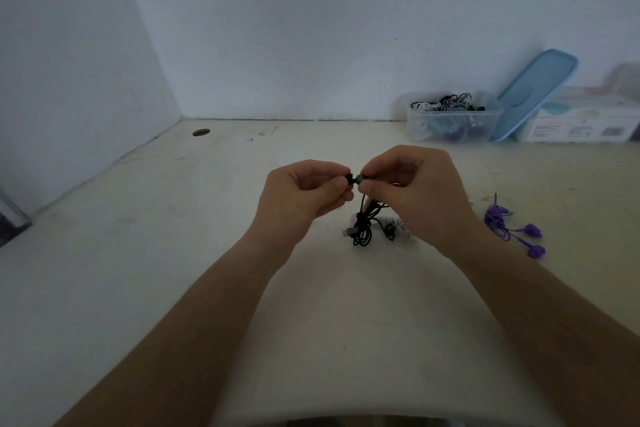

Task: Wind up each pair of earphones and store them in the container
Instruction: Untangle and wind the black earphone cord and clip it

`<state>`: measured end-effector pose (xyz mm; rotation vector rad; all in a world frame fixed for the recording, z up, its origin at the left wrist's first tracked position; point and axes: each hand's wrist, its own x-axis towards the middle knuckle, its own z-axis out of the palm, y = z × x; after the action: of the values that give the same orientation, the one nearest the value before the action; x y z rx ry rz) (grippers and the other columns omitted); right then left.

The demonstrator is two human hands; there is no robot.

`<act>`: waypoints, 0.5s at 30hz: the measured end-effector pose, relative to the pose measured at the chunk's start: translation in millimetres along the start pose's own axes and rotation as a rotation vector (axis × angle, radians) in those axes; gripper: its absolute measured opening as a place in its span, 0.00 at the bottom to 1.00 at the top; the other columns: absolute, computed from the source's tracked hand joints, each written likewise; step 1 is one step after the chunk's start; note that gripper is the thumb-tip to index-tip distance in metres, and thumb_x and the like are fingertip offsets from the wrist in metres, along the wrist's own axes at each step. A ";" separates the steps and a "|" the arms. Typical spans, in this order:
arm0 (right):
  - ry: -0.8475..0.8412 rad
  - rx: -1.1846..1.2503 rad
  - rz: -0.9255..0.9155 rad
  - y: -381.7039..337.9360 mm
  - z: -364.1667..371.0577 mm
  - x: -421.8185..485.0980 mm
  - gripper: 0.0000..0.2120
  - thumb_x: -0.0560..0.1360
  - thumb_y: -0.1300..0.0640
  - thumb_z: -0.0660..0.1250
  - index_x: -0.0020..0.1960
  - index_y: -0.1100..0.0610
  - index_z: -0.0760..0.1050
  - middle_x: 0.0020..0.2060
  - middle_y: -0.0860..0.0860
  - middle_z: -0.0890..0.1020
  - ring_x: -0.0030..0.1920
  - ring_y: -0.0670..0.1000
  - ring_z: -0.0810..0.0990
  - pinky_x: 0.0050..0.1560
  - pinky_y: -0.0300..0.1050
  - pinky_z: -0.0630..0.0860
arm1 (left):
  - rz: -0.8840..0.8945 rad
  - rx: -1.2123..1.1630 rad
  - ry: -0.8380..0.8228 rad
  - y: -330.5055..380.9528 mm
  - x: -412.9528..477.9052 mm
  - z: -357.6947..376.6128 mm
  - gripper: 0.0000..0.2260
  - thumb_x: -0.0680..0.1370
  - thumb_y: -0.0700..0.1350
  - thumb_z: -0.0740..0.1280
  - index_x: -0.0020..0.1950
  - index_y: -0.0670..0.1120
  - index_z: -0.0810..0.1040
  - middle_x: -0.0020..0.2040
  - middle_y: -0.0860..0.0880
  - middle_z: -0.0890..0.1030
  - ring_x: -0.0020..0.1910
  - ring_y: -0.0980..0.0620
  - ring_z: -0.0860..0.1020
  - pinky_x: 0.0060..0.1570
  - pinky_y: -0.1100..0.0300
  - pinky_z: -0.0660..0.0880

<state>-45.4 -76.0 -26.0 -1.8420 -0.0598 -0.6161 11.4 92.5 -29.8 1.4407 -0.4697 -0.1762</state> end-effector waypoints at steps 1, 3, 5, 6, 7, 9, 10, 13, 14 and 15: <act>0.000 0.004 0.000 -0.2 -0.2 -0.1 0.10 0.69 0.68 0.76 0.41 0.53 0.82 0.37 0.50 0.86 0.39 0.50 0.86 0.48 0.54 0.84 | -0.005 -0.004 -0.007 0.3 -0.1 -0.5 0.06 0.76 0.33 0.70 0.49 0.41 0.83 0.42 0.40 0.85 0.42 0.47 0.84 0.47 0.60 0.80; 0.007 0.012 0.002 -0.2 -0.6 0.3 0.11 0.69 0.68 0.76 0.40 0.53 0.82 0.37 0.51 0.86 0.39 0.51 0.86 0.48 0.56 0.83 | -0.020 -0.019 -0.022 0.8 0.0 -1.1 0.06 0.76 0.33 0.69 0.50 0.41 0.83 0.43 0.41 0.86 0.43 0.47 0.85 0.47 0.60 0.80; 0.015 0.010 0.007 0.5 -1.1 0.8 0.11 0.69 0.68 0.76 0.40 0.52 0.82 0.37 0.51 0.86 0.39 0.51 0.86 0.48 0.57 0.83 | -0.039 -0.045 -0.027 0.8 -0.4 -0.6 0.06 0.76 0.33 0.69 0.51 0.40 0.83 0.44 0.40 0.86 0.44 0.47 0.85 0.47 0.61 0.80; 0.019 0.009 0.006 0.8 -1.3 0.9 0.11 0.69 0.67 0.76 0.40 0.52 0.82 0.37 0.51 0.86 0.39 0.52 0.86 0.48 0.57 0.83 | -0.047 -0.059 -0.027 0.9 -0.4 -0.2 0.06 0.77 0.33 0.69 0.52 0.39 0.83 0.45 0.40 0.86 0.44 0.47 0.85 0.47 0.61 0.80; 0.020 0.009 0.004 0.8 -1.2 0.8 0.11 0.69 0.67 0.77 0.40 0.52 0.82 0.37 0.51 0.86 0.39 0.52 0.86 0.48 0.57 0.83 | -0.056 -0.071 -0.028 1.1 -0.5 0.2 0.06 0.77 0.34 0.69 0.52 0.39 0.83 0.45 0.40 0.86 0.44 0.47 0.85 0.47 0.61 0.80; 0.016 0.007 -0.001 0.7 -0.9 0.0 0.10 0.69 0.67 0.77 0.40 0.53 0.82 0.37 0.52 0.86 0.39 0.52 0.86 0.48 0.58 0.83 | -0.072 -0.092 -0.029 0.8 -0.5 0.5 0.06 0.77 0.35 0.69 0.52 0.39 0.83 0.45 0.39 0.86 0.43 0.47 0.84 0.47 0.62 0.79; 0.016 0.006 -0.004 0.4 -0.5 -0.3 0.10 0.69 0.67 0.76 0.40 0.53 0.82 0.37 0.51 0.86 0.39 0.52 0.86 0.48 0.57 0.83 | -0.075 -0.101 -0.030 0.7 -0.3 0.5 0.06 0.77 0.35 0.69 0.52 0.39 0.83 0.45 0.39 0.85 0.43 0.48 0.84 0.47 0.62 0.79; 0.022 0.021 0.000 -0.4 -0.5 -0.2 0.10 0.69 0.68 0.76 0.41 0.53 0.82 0.37 0.51 0.86 0.40 0.51 0.86 0.49 0.57 0.83 | -0.091 -0.138 -0.031 -0.2 -0.3 0.8 0.05 0.77 0.34 0.69 0.51 0.39 0.83 0.45 0.39 0.85 0.43 0.48 0.84 0.46 0.62 0.79; 0.028 0.030 -0.001 -0.6 -0.9 0.1 0.10 0.69 0.69 0.76 0.41 0.54 0.82 0.37 0.51 0.86 0.40 0.51 0.86 0.49 0.57 0.83 | -0.095 -0.152 -0.029 -0.2 -0.1 0.7 0.05 0.77 0.33 0.69 0.51 0.39 0.82 0.45 0.39 0.85 0.43 0.48 0.84 0.46 0.62 0.79; 0.031 0.036 -0.002 -0.7 -1.2 0.0 0.10 0.69 0.69 0.75 0.41 0.54 0.82 0.37 0.51 0.86 0.40 0.52 0.86 0.49 0.56 0.83 | -0.098 -0.163 -0.029 0.0 -0.3 0.6 0.05 0.77 0.33 0.69 0.51 0.39 0.82 0.45 0.39 0.85 0.43 0.48 0.84 0.46 0.63 0.79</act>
<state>-46.1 -76.8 -25.2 -1.7976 -0.0517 -0.6417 10.8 92.0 -29.9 1.3034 -0.3994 -0.3077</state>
